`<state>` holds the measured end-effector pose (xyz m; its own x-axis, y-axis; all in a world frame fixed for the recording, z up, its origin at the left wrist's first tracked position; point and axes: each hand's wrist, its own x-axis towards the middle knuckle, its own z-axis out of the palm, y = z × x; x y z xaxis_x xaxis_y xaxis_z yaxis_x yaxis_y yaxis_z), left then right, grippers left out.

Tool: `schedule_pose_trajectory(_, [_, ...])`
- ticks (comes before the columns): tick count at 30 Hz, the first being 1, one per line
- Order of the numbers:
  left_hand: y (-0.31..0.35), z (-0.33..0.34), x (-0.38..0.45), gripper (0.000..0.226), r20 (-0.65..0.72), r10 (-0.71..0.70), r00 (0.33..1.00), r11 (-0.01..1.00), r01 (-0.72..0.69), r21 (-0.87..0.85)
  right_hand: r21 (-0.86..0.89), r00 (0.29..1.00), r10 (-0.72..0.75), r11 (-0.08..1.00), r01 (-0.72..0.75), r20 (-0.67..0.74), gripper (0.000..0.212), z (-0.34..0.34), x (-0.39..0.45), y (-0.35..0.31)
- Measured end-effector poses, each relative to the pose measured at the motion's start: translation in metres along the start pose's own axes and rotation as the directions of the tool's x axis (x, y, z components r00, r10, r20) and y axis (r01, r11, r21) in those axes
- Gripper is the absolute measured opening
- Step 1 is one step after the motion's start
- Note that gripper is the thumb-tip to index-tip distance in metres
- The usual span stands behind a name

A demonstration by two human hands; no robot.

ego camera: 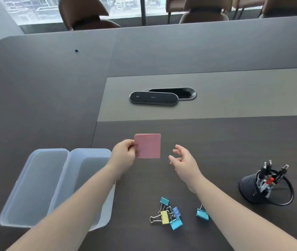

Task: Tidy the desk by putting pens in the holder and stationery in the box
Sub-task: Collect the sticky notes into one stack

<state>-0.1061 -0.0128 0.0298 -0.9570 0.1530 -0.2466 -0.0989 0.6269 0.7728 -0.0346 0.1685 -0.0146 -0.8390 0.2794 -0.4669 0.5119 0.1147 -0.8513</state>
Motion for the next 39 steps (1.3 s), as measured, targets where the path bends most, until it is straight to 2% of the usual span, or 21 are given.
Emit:
schedule_pose_trajectory(3, [0.000,-0.074,0.012,0.027,-0.039,-0.118,0.992,0.993,0.117,-0.026,0.002,1.000,-0.010,1.000,0.010,-0.027,0.045,-0.001,-0.001,-0.006])
schedule_pose_trajectory(6, [-0.027,-0.123,0.017,0.031,-0.067,-0.250,0.966,0.961,0.255,0.102,-0.021,1.000,-0.005,1.000,0.005,-0.025,0.041,0.000,-0.006,-0.004])
schedule_pose_trajectory(10, [-0.078,-0.131,0.012,0.024,-0.101,-0.439,0.893,0.848,0.449,0.280,-0.049,1.000,-0.001,0.999,-0.001,-0.022,0.036,0.003,-0.015,0.005])
schedule_pose_trajectory(14, [-0.098,-0.107,0.006,0.022,-0.136,-0.539,0.831,0.730,0.542,0.417,-0.084,1.000,-0.002,0.996,0.000,-0.023,0.034,0.001,-0.021,0.014])
schedule_pose_trajectory(16, [-0.100,-0.092,0.008,0.018,-0.150,-0.553,0.820,0.689,0.551,0.471,-0.104,1.000,0.000,0.995,-0.003,-0.023,0.033,-0.002,-0.023,0.019])
schedule_pose_trajectory(20, [-0.100,-0.073,0.022,0.033,-0.153,-0.584,0.797,0.618,0.559,0.554,-0.125,0.999,0.011,0.992,-0.015,-0.033,0.031,-0.007,-0.026,0.027])
schedule_pose_trajectory(24, [-0.107,-0.072,0.030,0.029,-0.226,-0.582,0.781,0.556,0.585,0.590,-0.103,0.999,0.035,0.994,-0.038,-0.034,0.027,-0.009,-0.029,0.033])
schedule_pose_trajectory(30, [-0.126,-0.067,0.027,0.029,-0.322,-0.520,0.791,0.659,0.611,0.437,-0.109,0.997,0.071,0.991,-0.072,-0.016,0.020,-0.008,-0.030,0.035])
schedule_pose_trajectory(34, [-0.120,-0.064,0.021,0.031,-0.314,-0.447,0.837,0.699,0.546,0.461,-0.135,0.996,0.085,0.987,-0.086,-0.011,0.017,-0.011,-0.030,0.036])
schedule_pose_trajectory(39, [-0.110,-0.071,0.018,0.027,-0.297,-0.430,0.852,0.693,0.523,0.496,-0.220,0.997,0.075,0.973,-0.076,-0.011,0.010,-0.018,-0.032,0.035])
